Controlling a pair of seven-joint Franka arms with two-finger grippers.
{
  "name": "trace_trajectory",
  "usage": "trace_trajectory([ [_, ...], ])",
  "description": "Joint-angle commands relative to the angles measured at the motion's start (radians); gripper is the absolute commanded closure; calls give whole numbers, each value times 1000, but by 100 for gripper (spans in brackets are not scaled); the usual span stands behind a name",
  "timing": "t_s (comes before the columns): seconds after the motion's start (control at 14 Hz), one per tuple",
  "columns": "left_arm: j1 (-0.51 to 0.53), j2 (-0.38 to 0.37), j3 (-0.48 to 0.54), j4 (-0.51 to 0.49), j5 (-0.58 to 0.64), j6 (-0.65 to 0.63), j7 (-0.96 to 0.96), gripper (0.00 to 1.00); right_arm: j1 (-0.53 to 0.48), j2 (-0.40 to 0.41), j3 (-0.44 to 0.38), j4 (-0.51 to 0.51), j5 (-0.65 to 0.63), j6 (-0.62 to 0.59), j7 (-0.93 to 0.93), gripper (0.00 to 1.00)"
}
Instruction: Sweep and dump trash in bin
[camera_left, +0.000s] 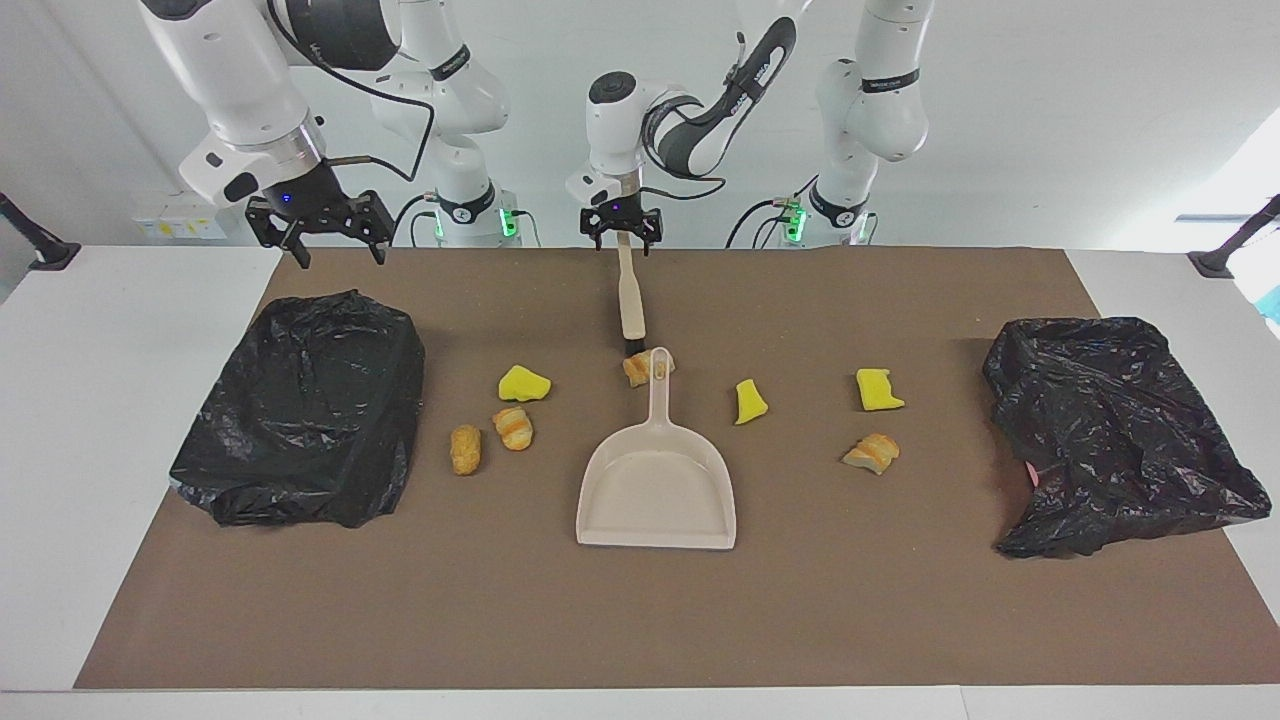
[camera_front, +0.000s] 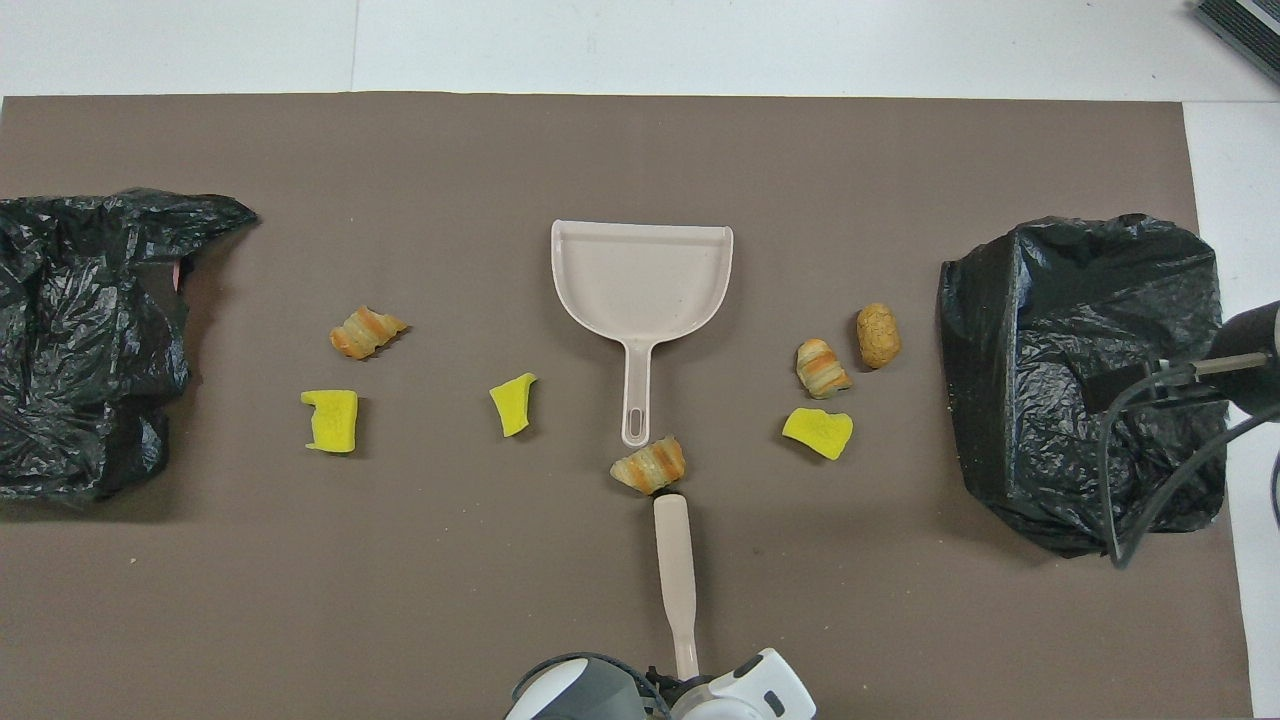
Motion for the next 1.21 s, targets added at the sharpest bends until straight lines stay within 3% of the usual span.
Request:
trace_trajectory([
  [0.0,-17,-20,16,-7,26,8,-30,12,-3,-20,6,-29,9,33,-13,0],
  [0.14,-9,-31,16,-7,26,7,-33,24,-3,-21,6,-31,9,33,-13,0],
  [0.21,-9,-32,15,-9,26,8,-36,37,-3,-21,6,-31,9,33,-14,0],
  [0.43,-9,-33,15,-12,26,10,-38,100,-3,-21,6,-31,9,33,-14,0],
  [0.78,-6,-60,24,-9,26,-45,-39,100,-3,-21,8,-31,9,33,-14,0],
  [1.14,108,-170,24,-9,26,-310,-68,100,-2,-14,49,-18,3,33,28,0],
])
